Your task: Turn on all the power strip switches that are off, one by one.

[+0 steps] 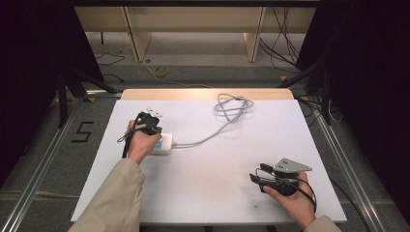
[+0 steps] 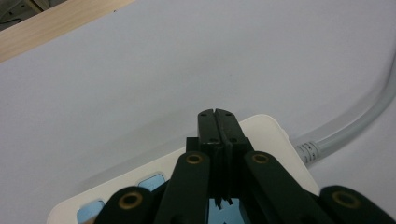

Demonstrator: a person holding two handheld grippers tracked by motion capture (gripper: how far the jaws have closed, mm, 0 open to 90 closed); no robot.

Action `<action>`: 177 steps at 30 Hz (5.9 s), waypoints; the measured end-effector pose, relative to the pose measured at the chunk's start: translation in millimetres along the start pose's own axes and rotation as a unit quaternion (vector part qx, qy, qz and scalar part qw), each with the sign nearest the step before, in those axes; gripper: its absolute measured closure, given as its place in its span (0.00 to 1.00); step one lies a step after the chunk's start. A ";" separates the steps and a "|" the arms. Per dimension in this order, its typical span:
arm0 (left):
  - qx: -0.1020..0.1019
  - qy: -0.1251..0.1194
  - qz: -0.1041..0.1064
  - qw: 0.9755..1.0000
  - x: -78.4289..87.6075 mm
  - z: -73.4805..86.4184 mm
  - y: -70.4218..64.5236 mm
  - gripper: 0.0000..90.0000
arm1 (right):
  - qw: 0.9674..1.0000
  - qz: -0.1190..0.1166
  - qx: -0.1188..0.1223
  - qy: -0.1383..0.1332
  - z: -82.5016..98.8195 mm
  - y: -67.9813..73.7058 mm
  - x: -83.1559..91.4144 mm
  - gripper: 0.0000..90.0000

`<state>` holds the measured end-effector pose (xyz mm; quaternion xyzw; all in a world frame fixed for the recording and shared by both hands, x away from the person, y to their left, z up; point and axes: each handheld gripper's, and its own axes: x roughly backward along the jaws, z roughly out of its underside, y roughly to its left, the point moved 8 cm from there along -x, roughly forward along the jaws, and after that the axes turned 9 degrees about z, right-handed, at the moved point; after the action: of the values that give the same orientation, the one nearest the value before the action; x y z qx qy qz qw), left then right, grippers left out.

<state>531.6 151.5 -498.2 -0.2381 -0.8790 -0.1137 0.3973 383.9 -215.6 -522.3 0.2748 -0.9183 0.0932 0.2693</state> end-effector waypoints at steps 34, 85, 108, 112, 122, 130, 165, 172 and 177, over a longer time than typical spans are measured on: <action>-0.006 0.038 -0.002 0.999 -13.2 8.3 1.0 1.00 | 1.000 -0.001 0.002 0.003 0.6 0.3 -0.3 0.46; 0.011 0.018 0.008 1.000 -2.2 13.6 14.1 1.00 | 1.000 -0.001 0.004 0.008 2.4 1.3 -1.2 0.46; 0.011 0.017 -0.007 1.000 6.6 17.0 29.6 1.00 | 1.000 0.000 0.003 0.008 2.4 0.7 -1.4 0.46; 0.011 0.017 -0.010 1.000 8.5 17.2 32.2 1.00 | 1.000 0.000 0.004 0.006 1.8 1.2 -0.7 0.46; 0.012 0.018 -0.017 1.000 14.2 18.3 41.3 1.00 | 1.000 -0.001 0.005 0.008 2.4 1.3 -1.0 0.46; 0.021 0.018 -0.026 0.999 19.7 22.1 51.9 1.00 | 1.000 0.000 0.004 0.007 2.1 1.0 -0.9 0.46; 0.024 0.035 -0.039 0.998 19.3 31.4 71.6 1.00 | 1.000 0.000 0.005 0.008 2.4 1.1 -1.2 0.46; 0.021 0.043 -0.039 0.998 16.9 33.6 73.5 1.00 | 1.000 0.000 0.006 0.008 2.4 1.2 -1.3 0.46; 0.016 0.045 -0.034 0.998 13.3 34.1 73.6 1.00 | 1.000 0.000 0.005 0.009 2.6 1.0 -1.6 0.46</action>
<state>539.5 232.4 -509.8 -0.1965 -0.8695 -0.1237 0.4360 383.3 -214.9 -525.3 0.2750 -0.9155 0.1002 0.2758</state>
